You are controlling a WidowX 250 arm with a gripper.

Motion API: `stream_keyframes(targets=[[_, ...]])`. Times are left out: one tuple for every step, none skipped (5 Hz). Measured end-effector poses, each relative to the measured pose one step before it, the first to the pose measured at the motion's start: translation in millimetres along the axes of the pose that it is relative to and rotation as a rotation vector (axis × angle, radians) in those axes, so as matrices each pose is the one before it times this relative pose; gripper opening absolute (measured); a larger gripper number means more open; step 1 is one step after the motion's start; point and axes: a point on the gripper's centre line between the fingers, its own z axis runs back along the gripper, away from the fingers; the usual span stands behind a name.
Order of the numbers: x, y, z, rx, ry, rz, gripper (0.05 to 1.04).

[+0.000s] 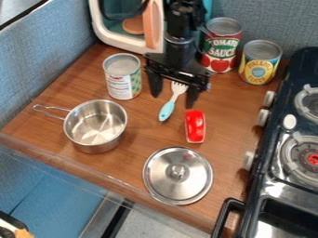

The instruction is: Move the red object to the top on the table

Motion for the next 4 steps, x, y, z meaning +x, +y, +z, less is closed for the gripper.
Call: stream_keyframes(targets=[[-2.27, -16.46, -7.97, -0.0115, 0.0086, -0.007, 1.001], [-0.96, -11.76, -4.82, 0.0073, 0.0018, -0.0034, 1.001], [-5.06, -3.16, -18.45, 0.0116, 0.0423, 0.0201, 1.001], [-6.2, -3.2, -17.6, 0.0087, 0.0493, 0.0064, 0.948]])
